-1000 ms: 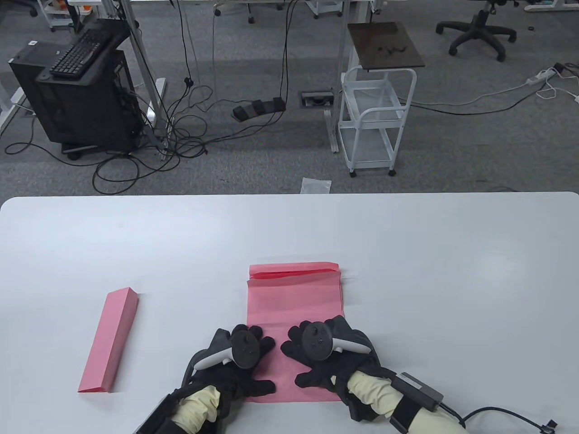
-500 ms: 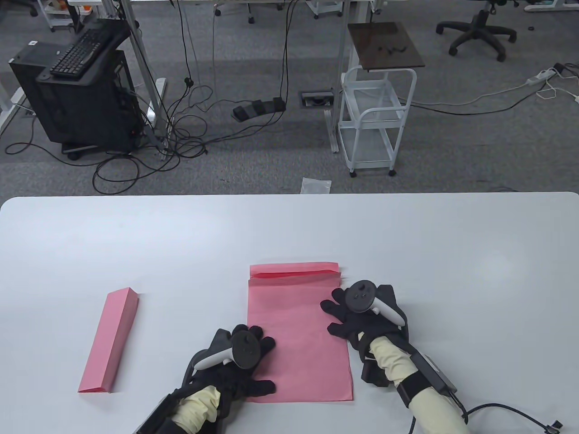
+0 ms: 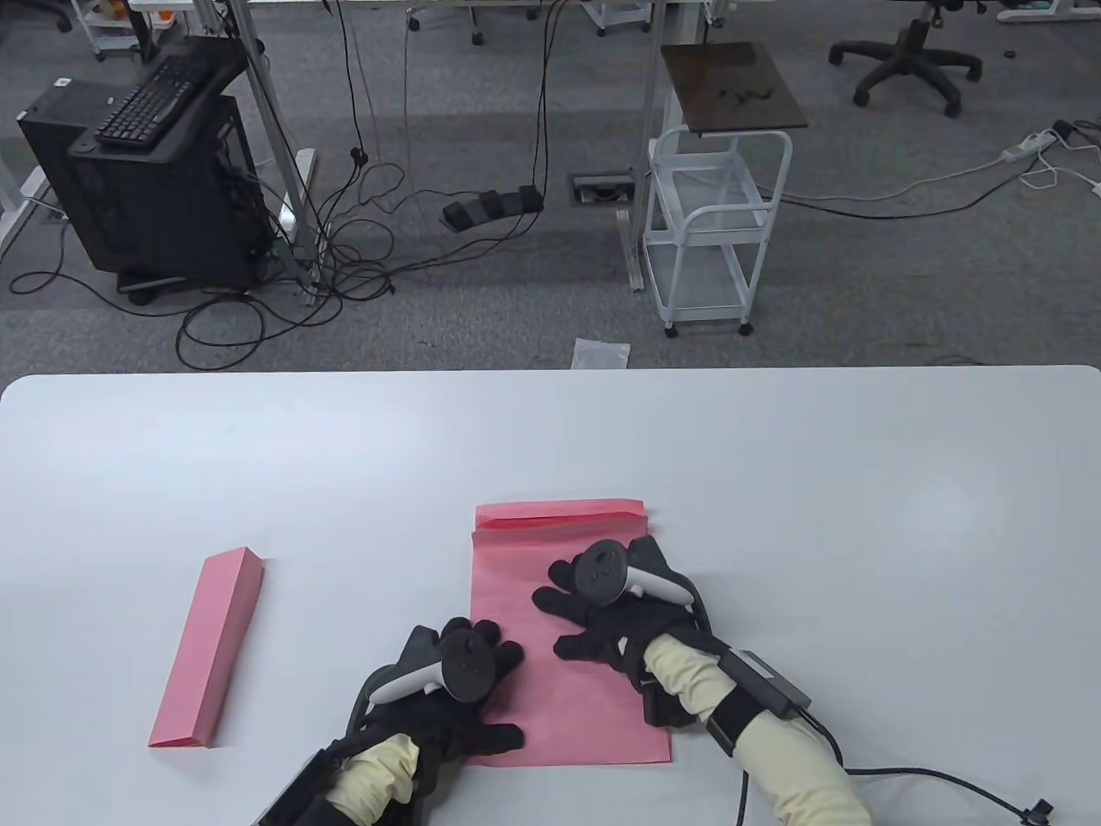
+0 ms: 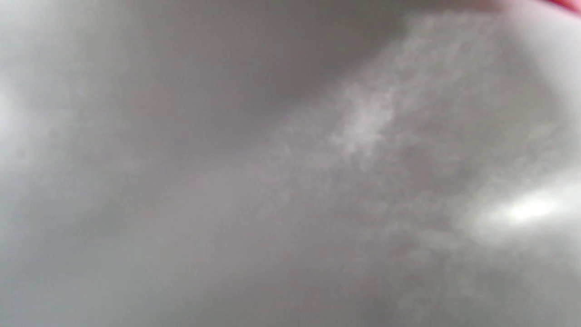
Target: Unfold complexly folded papers and stack
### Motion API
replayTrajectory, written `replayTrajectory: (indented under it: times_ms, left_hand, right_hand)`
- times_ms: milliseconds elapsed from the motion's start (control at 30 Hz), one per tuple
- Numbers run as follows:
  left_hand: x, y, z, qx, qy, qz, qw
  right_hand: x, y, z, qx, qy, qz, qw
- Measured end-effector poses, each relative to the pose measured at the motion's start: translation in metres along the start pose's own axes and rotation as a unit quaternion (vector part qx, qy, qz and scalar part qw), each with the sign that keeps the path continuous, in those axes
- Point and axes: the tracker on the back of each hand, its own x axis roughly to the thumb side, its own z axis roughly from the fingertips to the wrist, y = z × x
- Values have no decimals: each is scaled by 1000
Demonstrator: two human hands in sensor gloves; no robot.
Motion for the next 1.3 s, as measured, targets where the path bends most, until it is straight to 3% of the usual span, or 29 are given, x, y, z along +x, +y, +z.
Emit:
replayTrajectory:
  times_ms: [233, 533, 633, 700, 767, 933, 1033, 1167, 1300]
  left_hand:
    - [0, 0, 0, 0, 0, 0, 1000]
    - [0, 0, 0, 0, 0, 0, 1000]
    - [0, 0, 0, 0, 0, 0, 1000]
    - [0, 0, 0, 0, 0, 0, 1000]
    - [0, 0, 0, 0, 0, 0, 1000]
    - [0, 0, 0, 0, 0, 0, 1000]
    - [0, 0, 0, 0, 0, 0, 1000]
    - [0, 0, 0, 0, 0, 0, 1000]
    - [2, 4, 1, 10, 4, 2, 1000]
  right_hand:
    - [-42, -40, -29, -49, 98, -125, 986]
    - [-41, -45, -24, -73, 97, -188, 975]
    - [-34, -44, -3, -107, 47, -132, 984]
    - [-28, -42, 21, -129, 13, -47, 990]
    - [-25, -35, 45, -133, -9, 16, 991]
    - [-29, 26, 99, -15, -38, 25, 999]
    - [-33, 52, 109, 26, -29, 40, 998]
    - [-39, 65, 105, 34, -16, 60, 998]
    - [-45, 68, 104, 27, -30, 6, 999]
